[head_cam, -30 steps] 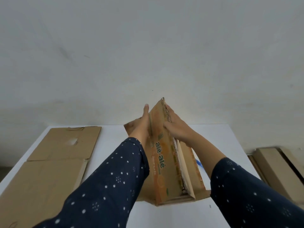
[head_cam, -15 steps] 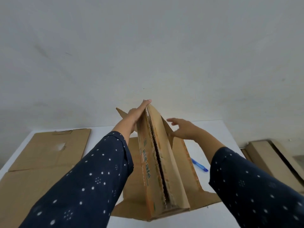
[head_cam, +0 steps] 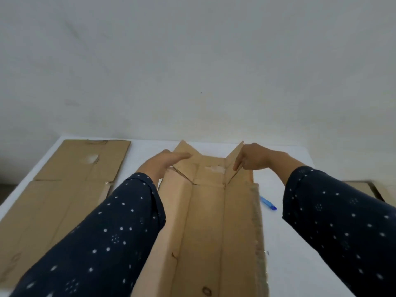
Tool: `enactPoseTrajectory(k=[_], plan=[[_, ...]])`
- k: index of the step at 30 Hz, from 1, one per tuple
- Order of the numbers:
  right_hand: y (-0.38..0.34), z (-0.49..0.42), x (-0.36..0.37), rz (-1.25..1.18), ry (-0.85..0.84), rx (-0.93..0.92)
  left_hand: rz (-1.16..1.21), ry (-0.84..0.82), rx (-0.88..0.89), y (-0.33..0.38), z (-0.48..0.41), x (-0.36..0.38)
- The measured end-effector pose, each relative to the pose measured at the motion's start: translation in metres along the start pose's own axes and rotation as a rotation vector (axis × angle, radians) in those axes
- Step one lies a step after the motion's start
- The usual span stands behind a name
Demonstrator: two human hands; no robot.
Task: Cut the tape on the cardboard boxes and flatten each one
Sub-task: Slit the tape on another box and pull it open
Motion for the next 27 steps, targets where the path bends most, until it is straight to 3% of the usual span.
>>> enactPoseTrajectory(k=[5, 9, 12, 18, 23, 27], plan=[[-0.013, -0.016, 0.057, 0.007, -0.048, 0.001, -0.392, 0.259, 0.083, -0.06, -0.012, 0.014], [-0.012, -0.029, 0.104, -0.113, -0.112, 0.036, -0.792, 0.308, 0.074, -0.103, -0.026, 0.024], [-0.011, -0.042, 0.143, -0.021, -0.027, 0.091, -1.104, 0.374, 0.14, -0.127, -0.046, 0.031], [-0.038, -0.067, 0.195, -0.081, 0.177, 0.223, -1.072, 0.187, 0.518, -0.153, -0.093, 0.063], [-0.048, -0.069, 0.211, 0.012, 0.338, 0.334, -1.063, 0.286, 0.682, -0.168, -0.102, 0.065], [-0.05, -0.067, 0.212, 0.048, 0.35, 0.351, -1.072, 0.296, 0.704, -0.167, -0.103, 0.066]])
Point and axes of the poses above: each hand's wrist, its own z-axis away from the middle knuckle, its own x-axis out of the palm, y = z × x, the point moved 5 cm from there along -z, towards the middle knuckle, and after that the axes turned 13 degrees about z, right-handed, at the moved point
